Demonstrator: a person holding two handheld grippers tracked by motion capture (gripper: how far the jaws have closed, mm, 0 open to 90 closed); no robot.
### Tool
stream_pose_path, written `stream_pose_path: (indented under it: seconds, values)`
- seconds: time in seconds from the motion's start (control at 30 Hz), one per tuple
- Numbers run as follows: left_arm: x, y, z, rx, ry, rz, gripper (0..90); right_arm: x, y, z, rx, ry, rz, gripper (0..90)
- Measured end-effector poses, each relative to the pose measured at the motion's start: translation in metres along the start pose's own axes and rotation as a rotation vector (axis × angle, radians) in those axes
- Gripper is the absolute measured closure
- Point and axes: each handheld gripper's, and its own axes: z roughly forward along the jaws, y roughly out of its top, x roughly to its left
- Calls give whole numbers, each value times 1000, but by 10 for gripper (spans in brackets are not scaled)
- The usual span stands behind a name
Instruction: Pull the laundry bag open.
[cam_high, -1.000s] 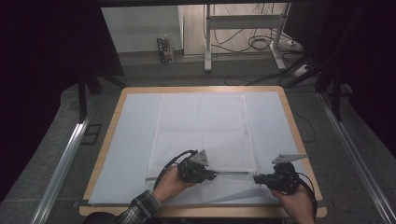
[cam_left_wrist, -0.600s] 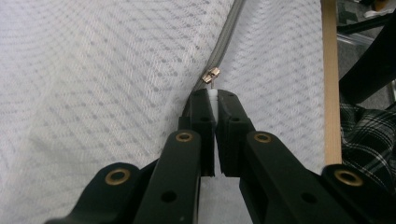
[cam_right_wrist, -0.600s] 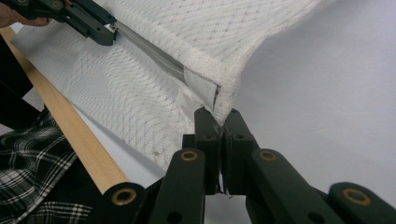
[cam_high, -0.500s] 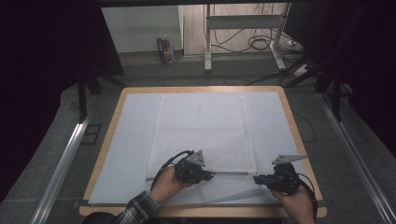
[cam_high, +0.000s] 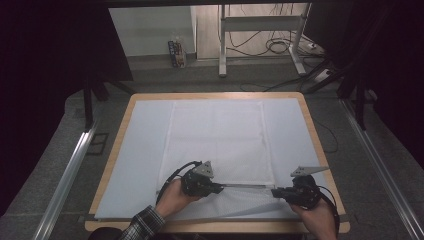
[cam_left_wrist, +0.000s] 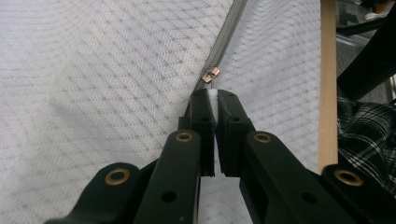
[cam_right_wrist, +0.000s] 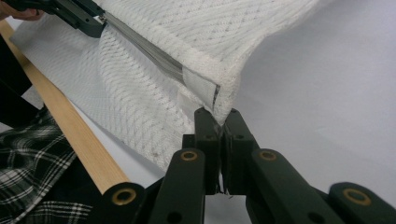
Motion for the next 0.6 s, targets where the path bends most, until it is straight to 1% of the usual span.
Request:
stream_pose_path:
  seconds: [0.07,0.17,0.27,0.43,0.5,0.6]
  values:
    - [0,-1,-1,4,7,2,871,0,0,0,2,-5,-3,858]
    - [2,-3,-2,-13,-16,-19,871,0,0,0,-1,-1,-3,858]
    - [2,-4,-4,-6,-4,-17,871,1,0,-1,2,-7,-6,858]
    - [2,-7,-7,-12,-5,-23,871,1,1,-1,4,-5,-13,858]
    - [2,-8,-8,-6,3,-19,871,2,1,0,9,-18,-19,858]
    - [3,-11,-11,-12,1,-31,871,3,1,-1,7,-18,-20,859]
